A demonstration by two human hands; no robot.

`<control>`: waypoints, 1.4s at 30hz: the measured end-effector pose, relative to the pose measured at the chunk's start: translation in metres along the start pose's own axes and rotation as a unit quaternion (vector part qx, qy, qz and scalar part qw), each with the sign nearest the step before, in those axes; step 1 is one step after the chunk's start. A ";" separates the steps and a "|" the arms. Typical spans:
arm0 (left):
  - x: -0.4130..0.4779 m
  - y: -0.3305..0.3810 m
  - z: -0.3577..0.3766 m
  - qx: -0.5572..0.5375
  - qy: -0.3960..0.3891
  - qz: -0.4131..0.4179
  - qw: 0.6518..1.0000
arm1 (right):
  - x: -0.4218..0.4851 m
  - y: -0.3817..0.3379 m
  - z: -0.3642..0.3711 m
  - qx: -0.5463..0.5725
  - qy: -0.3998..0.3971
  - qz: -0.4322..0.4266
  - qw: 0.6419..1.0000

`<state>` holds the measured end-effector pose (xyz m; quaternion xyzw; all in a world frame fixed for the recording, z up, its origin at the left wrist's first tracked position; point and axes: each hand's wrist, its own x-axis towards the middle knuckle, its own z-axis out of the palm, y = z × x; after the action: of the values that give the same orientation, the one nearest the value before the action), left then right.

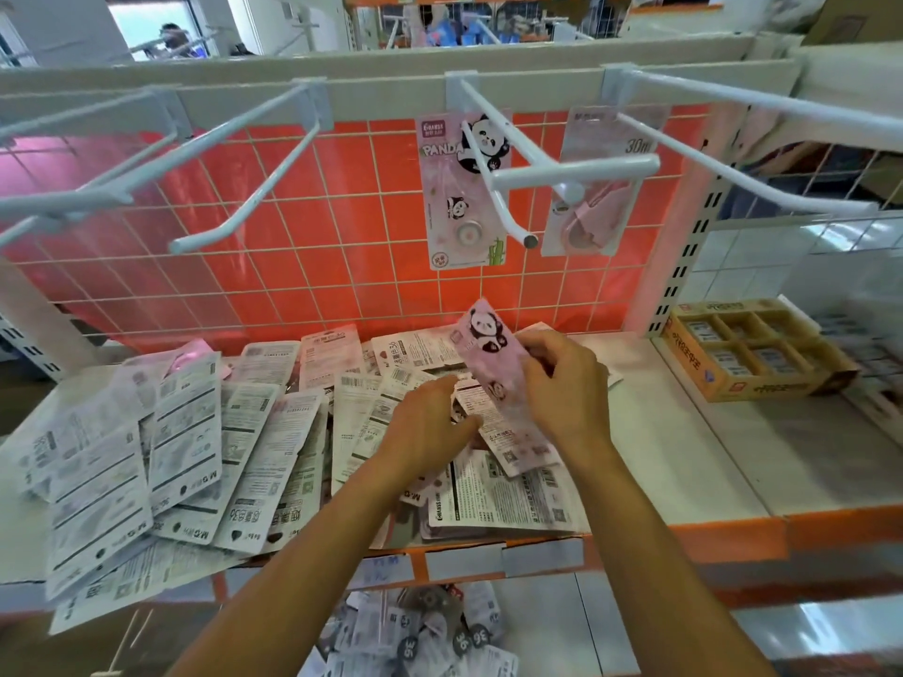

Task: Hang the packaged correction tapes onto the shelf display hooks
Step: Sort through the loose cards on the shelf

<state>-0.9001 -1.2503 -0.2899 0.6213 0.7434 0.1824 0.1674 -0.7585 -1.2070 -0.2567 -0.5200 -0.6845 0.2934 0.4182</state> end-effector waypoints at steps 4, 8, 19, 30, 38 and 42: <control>-0.006 0.002 -0.009 -0.201 -0.036 -0.016 0.979 | -0.001 -0.015 -0.011 0.231 -0.024 0.080 0.969; -0.016 0.003 -0.015 -0.369 -0.068 -0.042 0.926 | -0.006 -0.021 -0.014 0.325 -0.034 0.122 0.937; -0.033 0.007 -0.029 -0.353 0.021 0.064 0.933 | -0.015 -0.049 -0.029 0.360 -0.046 0.028 0.931; -0.049 0.021 -0.052 -0.232 0.140 0.218 0.938 | -0.025 -0.086 -0.063 0.415 -0.046 -0.106 0.902; -0.060 0.029 -0.070 -0.230 0.182 0.255 0.922 | -0.035 -0.098 -0.075 0.443 -0.065 -0.204 0.870; -0.061 0.031 -0.072 -0.229 0.181 0.261 0.920 | -0.034 -0.100 -0.074 0.448 -0.037 -0.204 0.869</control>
<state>-0.8971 -1.3098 -0.2100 0.6944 0.5102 0.4944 0.1142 -0.7365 -1.2704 -0.1468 -0.1137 -0.5854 0.4959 0.6313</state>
